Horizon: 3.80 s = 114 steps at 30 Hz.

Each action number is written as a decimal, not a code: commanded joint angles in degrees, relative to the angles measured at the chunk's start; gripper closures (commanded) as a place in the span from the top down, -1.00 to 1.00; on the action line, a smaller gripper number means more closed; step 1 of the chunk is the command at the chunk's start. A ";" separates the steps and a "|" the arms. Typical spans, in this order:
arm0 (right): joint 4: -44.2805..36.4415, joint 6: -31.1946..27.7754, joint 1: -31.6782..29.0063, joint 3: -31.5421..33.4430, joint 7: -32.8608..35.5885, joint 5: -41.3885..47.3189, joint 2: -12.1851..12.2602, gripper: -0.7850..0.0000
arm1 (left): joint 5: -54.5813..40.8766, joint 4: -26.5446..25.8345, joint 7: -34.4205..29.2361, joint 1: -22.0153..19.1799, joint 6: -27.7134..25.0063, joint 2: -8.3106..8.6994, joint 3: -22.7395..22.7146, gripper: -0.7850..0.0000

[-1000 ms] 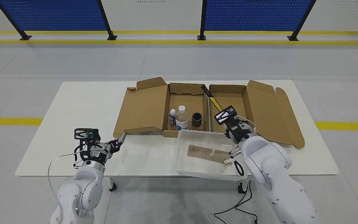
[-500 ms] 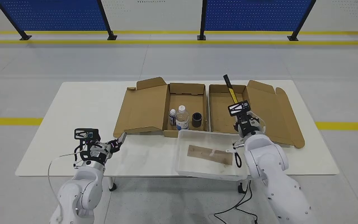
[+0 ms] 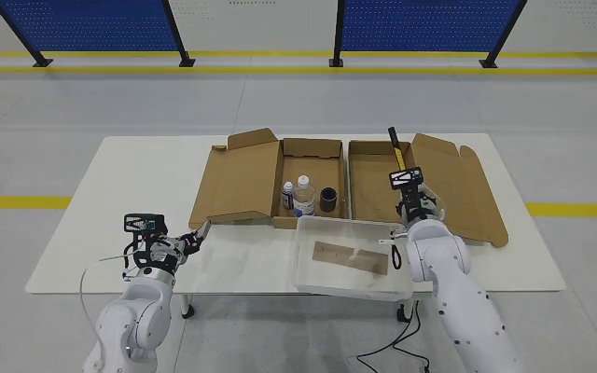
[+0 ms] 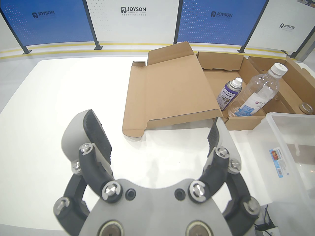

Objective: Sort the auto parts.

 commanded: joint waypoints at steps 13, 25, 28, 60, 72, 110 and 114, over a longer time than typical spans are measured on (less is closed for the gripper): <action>17.40 2.81 9.17 -1.91 -5.00 14.48 -2.86 -1.00 | 0.00 0.00 0.00 0.00 0.00 0.00 0.00 1.00; 27.25 2.09 13.14 -1.94 -8.80 24.57 -4.55 -1.00 | 0.00 0.00 0.00 0.00 0.00 0.00 0.00 1.00; 29.08 1.66 13.97 -2.21 -9.37 25.73 -4.87 -1.00 | 0.00 0.00 0.00 0.00 0.00 0.00 0.00 1.00; 38.14 0.56 17.08 -4.21 -11.15 28.74 -6.77 -0.27 | 0.00 0.00 0.00 0.00 0.00 0.00 0.00 1.00; 34.49 1.51 16.29 -3.02 -13.23 27.36 -6.64 -0.18 | 0.00 0.00 0.00 0.00 0.00 0.00 0.00 1.00; -10.03 4.14 -20.90 11.45 -46.02 20.27 -4.22 1.00 | 0.00 0.00 0.00 0.00 0.00 0.00 0.00 1.00; -10.00 4.12 -20.85 11.42 -46.00 20.30 -4.22 1.00 | 0.00 0.00 0.00 0.00 0.00 0.00 0.00 1.00</action>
